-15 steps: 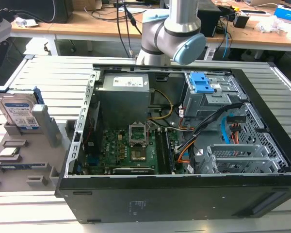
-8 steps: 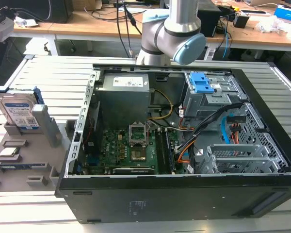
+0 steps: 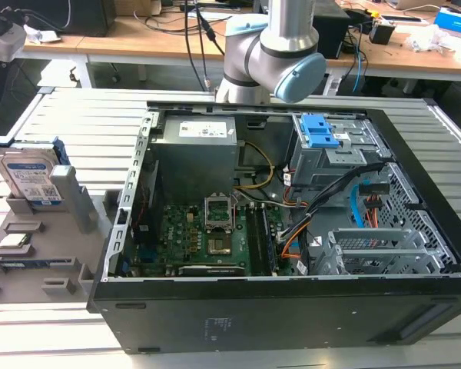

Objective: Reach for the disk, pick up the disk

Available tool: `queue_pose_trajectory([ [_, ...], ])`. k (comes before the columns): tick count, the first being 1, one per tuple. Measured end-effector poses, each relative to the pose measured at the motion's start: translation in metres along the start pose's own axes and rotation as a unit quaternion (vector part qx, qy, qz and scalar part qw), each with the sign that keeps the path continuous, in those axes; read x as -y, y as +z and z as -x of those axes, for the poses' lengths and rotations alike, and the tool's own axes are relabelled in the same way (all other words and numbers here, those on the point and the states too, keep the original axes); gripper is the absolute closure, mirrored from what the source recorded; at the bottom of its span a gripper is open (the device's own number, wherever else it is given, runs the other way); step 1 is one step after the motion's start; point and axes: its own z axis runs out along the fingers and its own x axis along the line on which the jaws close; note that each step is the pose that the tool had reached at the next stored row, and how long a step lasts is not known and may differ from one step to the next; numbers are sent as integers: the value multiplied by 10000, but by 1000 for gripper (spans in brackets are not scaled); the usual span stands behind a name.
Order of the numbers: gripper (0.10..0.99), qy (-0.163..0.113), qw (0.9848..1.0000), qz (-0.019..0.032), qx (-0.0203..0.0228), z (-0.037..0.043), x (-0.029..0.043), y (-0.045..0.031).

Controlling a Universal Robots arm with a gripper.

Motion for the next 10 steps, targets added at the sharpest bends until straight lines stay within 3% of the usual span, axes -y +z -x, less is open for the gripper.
queue_pose_trajectory([
  [6, 980, -409, 9992, 0, -16, 0, 0, 0],
  [10, 980, -699, 9976, 0, -27, 0, 0, 0],
])
